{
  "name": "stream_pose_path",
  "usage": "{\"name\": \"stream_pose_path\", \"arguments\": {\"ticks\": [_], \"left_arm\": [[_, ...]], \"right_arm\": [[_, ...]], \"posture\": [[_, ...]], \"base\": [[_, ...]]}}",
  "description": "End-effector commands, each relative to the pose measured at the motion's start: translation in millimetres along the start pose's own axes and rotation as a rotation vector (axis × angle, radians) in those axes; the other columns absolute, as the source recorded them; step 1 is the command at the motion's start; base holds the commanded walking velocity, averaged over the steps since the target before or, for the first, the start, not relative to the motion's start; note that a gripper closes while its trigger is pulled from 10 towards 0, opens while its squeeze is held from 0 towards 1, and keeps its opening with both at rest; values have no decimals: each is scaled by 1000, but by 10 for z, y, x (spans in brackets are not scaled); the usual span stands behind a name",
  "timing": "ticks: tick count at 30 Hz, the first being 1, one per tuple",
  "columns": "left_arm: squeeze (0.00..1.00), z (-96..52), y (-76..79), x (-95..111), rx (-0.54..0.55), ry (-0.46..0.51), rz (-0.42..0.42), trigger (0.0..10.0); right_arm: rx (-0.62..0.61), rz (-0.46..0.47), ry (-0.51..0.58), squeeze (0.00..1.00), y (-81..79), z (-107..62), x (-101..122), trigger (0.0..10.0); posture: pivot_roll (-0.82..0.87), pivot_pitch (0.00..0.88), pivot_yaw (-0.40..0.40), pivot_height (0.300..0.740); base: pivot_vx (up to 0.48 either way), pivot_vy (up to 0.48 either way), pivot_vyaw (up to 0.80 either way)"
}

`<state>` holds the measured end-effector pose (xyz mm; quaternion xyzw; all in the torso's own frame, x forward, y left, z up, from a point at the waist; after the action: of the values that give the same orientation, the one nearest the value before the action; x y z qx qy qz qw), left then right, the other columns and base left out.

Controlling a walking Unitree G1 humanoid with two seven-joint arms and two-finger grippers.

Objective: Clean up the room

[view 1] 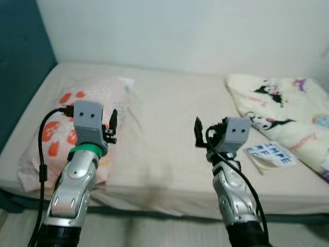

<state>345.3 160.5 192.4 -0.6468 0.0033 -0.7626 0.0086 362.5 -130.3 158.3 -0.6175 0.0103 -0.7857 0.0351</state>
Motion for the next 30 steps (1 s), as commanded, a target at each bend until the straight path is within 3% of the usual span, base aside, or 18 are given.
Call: {"name": "stream_pose_path", "arguments": {"ticks": [1, 4, 5, 8, 11, 12, 15, 17, 19, 20, 22, 24, 25, 27, 30], "left_arm": [[0, -89, -37, -165, -16, -42, 29, 10000], [0, -106, -35, -198, -24, -50, 35, 10000], [0, -219, 20, -403, -87, -119, 51, 10000], [0, -254, 36, -462, -105, -139, 55, 10000], [0, -529, 70, -935, -203, -315, 50, 10000], [0, -529, 70, -935, -203, -315, 50, 10000], [0, -826, -7, -1407, -232, -479, 103, 10000], [0, -826, -7, -1407, -232, -479, 103, 10000], [0, -1140, -112, -1866, -218, -643, 194, 10000], [0, -1140, -112, -1866, -218, -643, 194, 10000], [0, -1523, -249, -2287, -165, -835, 225, 10000], [0, -1830, -309, -2532, -91, -993, 132, 10000], [0, -1830, -309, -2532, -91, -993, 132, 10000], [0, -1955, -286, -2603, -68, -1051, 50, 10000], [0, -1878, -248, -2557, -103, -998, 57, 10000]], "right_arm": [[16, 25, -59, 0, -26, -56, -156, 10000], [19, 32, -70, 0, -23, -65, -183, 10000], [66, 53, -142, 0, -58, -147, -379, 10000], [79, 60, -163, 0, -67, -173, -434, 10000], [126, 132, -345, 0, -76, -396, -868, 10000], [126, 132, -345, 0, -76, -396, -868, 10000], [125, 118, -498, 0, 2, -663, -1236, 10000], [125, 118, -498, 0, 2, -663, -1236, 10000], [129, 49, -633, 0, 95, -936, -1513, 10000], [129, 49, -633, 0, 95, -936, -1513, 10000], [128, 0, -783, 0, 187, -1262, -1761, 10000], [133, -26, -908, 0, 239, -1541, -1926, 10000], [133, -26, -908, 0, 239, -1541, -1926, 10000], [128, -18, -973, 0, 262, -1701, -2002, 10000], [132, -25, -994, 0, 284, -1796, -2034, 10000]], "posture": [[74, 34, -39, 740], [74, 34, -39, 740], [73, 30, -40, 740], [73, 30, -40, 740], [77, 20, -47, 740], [77, 20, -47, 740], [80, 14, -52, 740], [80, 14, -52, 740], [78, 9, -53, 740], [78, 9, -53, 740], [69, 2, -57, 740], [69, 0, -66, 740], [69, 0, -66, 740], [59, 0, -65, 740], [61, 0, -63, 740]], "base": [[0, 0, 0], [0, 0, 0], [0, 0, 0], [0, 0, 0], [0, 0, 0], [0, 0, 0], [0, 0, 0], [0, 0, 0], [0, 0, 0], [0, 0, 0], [0, 0, 0], [0, 0, 0], [0, 0, 0], [0, 0, 0], [0, 0, 0]]}}
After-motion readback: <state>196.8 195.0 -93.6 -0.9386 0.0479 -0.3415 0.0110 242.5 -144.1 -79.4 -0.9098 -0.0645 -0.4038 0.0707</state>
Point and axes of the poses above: a point about 5 cm out from each wrist's last joint towards the gripper, its own z axis pointing out of the wrist towards the gripper, its own x axis along the axis of the wrist's last joint, y = z × x, the point moved 3 cm from there along z, pointing out of the wrist towards the gripper, and after that the axes turned 3 degrees about -z, right-handed, at the moved point
